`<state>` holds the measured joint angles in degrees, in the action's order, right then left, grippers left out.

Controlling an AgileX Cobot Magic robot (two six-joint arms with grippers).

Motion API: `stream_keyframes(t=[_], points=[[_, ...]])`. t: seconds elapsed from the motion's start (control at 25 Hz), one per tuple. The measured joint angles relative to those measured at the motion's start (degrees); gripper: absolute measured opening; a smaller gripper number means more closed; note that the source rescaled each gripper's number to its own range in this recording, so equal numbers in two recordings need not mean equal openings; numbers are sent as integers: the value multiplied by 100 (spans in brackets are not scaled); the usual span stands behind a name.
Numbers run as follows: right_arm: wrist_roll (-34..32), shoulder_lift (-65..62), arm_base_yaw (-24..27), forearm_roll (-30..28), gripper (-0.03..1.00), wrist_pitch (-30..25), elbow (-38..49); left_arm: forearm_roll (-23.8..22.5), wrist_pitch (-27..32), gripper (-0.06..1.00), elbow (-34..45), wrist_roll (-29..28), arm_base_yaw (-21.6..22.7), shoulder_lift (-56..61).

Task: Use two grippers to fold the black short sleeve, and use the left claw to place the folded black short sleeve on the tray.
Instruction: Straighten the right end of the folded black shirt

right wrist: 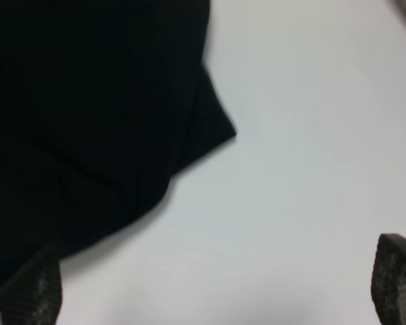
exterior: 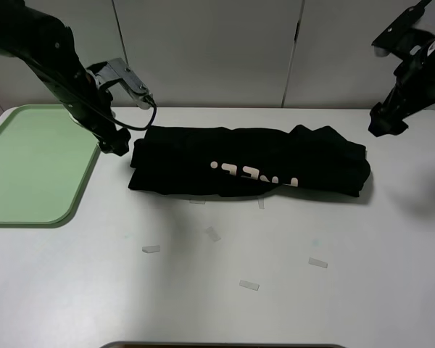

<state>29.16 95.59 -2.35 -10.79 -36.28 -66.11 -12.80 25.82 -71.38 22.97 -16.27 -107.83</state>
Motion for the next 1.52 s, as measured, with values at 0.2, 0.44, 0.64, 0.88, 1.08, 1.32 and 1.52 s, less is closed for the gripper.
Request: stream_keyframes(t=[0.2,0.44,0.64,0.88,1.08,1.32,1.52], points=[[0,-549,0,953,100,-77,-7,0,-749,99,0,-388,0,48],[-4,-702,0,1220,100,-625,-7,0,-1972,99,0,-517,-5,-298],[-4,-702,0,1269,100,-733,-7,0,-2439,98,0,-540,-190,-799],[-4,-702,0,1273,100,-733,-7,0,-2034,98,0,-540,-755,-987],[-4,-702,0,1273,100,-733,-7,0,-860,98,0,-542,-974,-982],[-4,-702,0,1273,100,-721,-7,0,-47,97,0,-537,-974,-698],[-4,-702,0,1273,100,-697,-7,140,156,96,0,-361,-974,-204]])
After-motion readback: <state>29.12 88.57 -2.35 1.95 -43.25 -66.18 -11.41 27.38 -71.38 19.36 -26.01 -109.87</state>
